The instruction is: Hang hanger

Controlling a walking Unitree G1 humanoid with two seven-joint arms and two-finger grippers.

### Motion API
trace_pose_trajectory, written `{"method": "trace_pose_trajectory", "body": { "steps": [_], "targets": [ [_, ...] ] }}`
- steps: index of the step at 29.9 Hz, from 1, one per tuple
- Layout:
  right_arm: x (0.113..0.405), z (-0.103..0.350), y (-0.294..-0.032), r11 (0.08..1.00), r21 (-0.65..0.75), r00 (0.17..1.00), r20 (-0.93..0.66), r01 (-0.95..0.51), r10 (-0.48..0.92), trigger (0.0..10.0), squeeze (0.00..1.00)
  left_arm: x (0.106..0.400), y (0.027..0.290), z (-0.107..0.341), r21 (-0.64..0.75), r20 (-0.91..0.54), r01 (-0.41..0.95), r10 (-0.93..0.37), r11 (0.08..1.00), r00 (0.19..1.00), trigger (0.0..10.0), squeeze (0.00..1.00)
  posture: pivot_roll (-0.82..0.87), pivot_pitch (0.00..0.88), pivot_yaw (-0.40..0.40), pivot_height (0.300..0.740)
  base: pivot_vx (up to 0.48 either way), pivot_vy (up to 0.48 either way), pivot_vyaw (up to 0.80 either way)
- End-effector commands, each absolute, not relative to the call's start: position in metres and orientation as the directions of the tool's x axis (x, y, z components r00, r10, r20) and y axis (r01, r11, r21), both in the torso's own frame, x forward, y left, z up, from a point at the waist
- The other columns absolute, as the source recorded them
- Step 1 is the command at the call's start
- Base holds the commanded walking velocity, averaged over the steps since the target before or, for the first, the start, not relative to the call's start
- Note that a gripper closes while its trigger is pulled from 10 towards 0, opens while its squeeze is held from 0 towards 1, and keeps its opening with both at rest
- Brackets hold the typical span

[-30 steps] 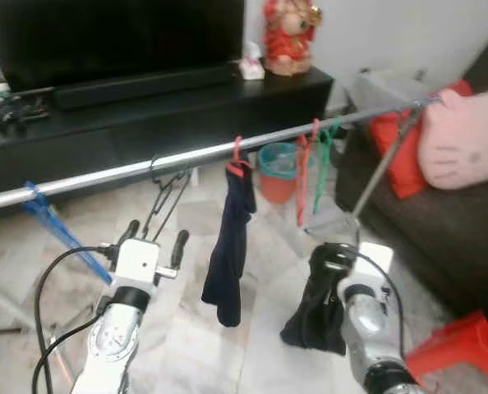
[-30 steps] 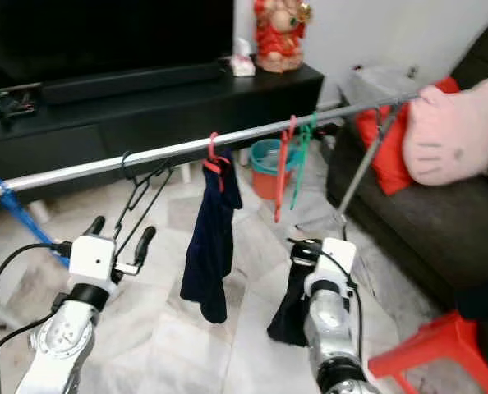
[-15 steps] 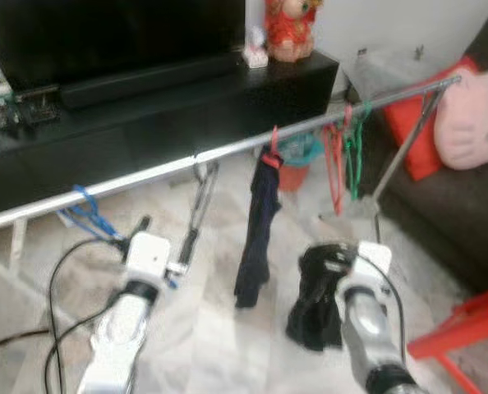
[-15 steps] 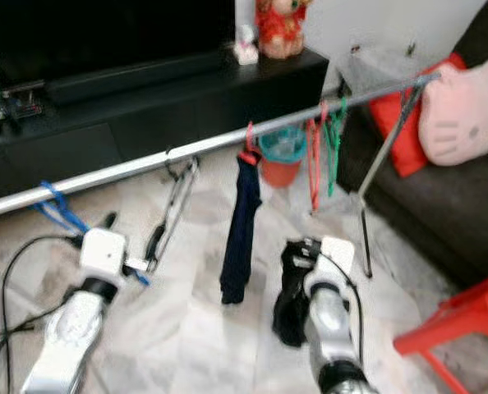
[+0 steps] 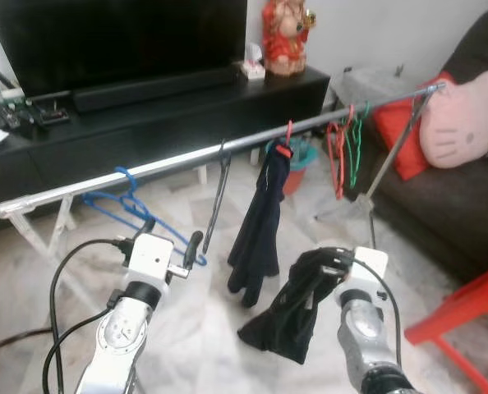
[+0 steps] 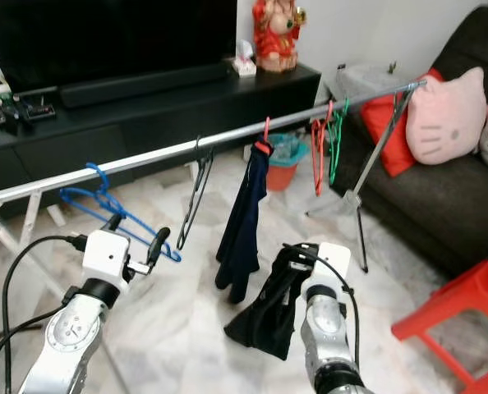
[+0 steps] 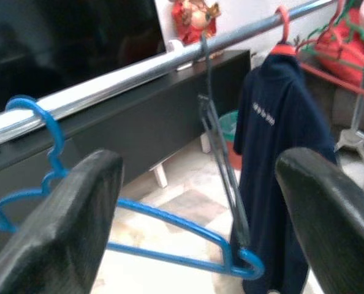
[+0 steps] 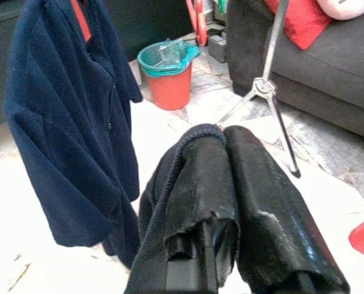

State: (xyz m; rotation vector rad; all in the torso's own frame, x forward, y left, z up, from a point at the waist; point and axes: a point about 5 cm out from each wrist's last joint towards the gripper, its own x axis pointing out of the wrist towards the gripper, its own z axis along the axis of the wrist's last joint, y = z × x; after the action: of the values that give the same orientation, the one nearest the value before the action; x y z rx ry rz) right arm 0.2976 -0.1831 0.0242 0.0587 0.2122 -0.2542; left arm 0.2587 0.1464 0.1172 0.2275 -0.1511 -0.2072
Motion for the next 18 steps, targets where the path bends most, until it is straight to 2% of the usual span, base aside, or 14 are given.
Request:
{"method": "trace_pose_trajectory", "body": {
  "steps": [1,18],
  "targets": [
    [0.3017,0.0304,-0.1818,0.965,0.043,0.951,-0.186,0.258,-0.246,10.0,0.00,0.2597,0.1462,0.1204,0.245,0.130,0.192,-0.228,0.950,0.965,10.0,0.00,0.01,0.000,-0.025,0.740,0.311,0.000,0.00],
    [0.2983,0.0262,-0.1870,0.956,0.024,0.937,-0.207,0.293,-0.282,10.0,0.00,0.2603,0.1416,0.1230,0.236,0.131,0.205,-0.240,0.950,0.962,10.0,0.00,0.01,0.000,-0.024,0.740,0.320,0.000,0.00]
  ]
}}
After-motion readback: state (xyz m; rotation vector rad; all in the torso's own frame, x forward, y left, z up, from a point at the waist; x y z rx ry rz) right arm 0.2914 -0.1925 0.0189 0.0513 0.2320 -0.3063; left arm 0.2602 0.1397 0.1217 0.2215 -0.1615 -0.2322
